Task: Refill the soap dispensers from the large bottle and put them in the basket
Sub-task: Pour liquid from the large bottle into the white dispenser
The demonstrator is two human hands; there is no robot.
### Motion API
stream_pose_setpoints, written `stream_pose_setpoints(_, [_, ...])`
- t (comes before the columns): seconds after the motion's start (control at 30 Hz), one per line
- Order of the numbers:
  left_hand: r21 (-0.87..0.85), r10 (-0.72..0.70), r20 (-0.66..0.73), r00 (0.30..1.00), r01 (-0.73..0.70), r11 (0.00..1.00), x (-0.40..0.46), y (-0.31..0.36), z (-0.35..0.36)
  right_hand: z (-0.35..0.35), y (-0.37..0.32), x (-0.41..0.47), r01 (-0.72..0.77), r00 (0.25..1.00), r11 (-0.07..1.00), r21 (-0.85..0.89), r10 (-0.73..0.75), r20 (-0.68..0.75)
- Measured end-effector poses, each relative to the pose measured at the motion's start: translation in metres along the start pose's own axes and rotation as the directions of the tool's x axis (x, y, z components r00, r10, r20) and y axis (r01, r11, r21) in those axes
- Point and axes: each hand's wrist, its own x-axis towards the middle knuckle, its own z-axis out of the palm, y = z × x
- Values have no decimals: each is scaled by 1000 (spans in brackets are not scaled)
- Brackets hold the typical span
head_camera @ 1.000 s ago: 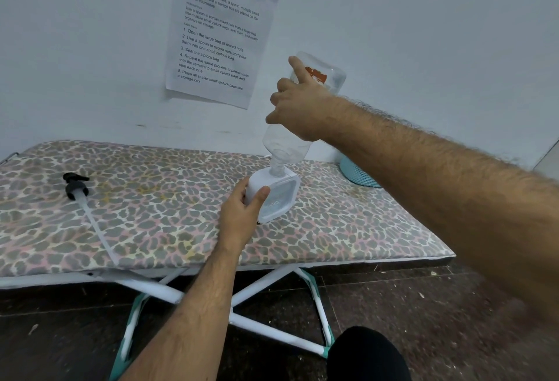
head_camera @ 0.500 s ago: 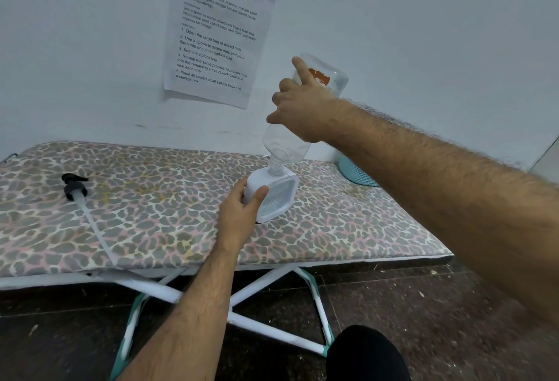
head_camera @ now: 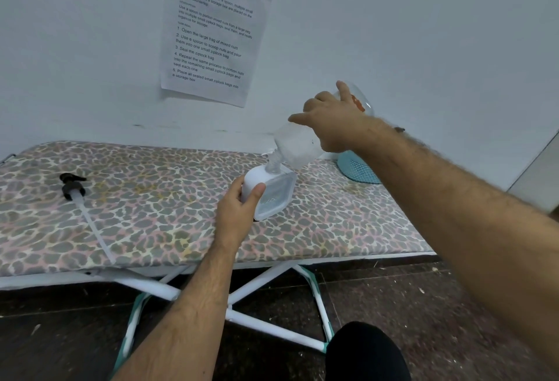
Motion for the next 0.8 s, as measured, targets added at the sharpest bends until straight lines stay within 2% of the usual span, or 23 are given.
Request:
stream_pose_setpoints(0.27, [60,33,-10,999,-32,998,-1,0,2,43,3,-27,-163,984,936,311,130,123])
stream_pose_setpoints(0.43, [94,58,-25,998,-55,994,-3,4,3,66,-3,-42,-216,976,832,511,167,140])
stream_pose_setpoints(0.63, [128,85,-23,996,-82,988,-5,6,3,93,-14,-58,-251,962,600,759,238,130])
stream_pose_setpoints(0.73, [159,77,-26,997,-72,985,-4,5,2,107,-18,-64,-268,933,417,868,336,127])
stream_pose_setpoints(0.8, [181,87,-32,996,-80,980,-5,5,3,116,-19,-70,-264,899,257,930,415,140])
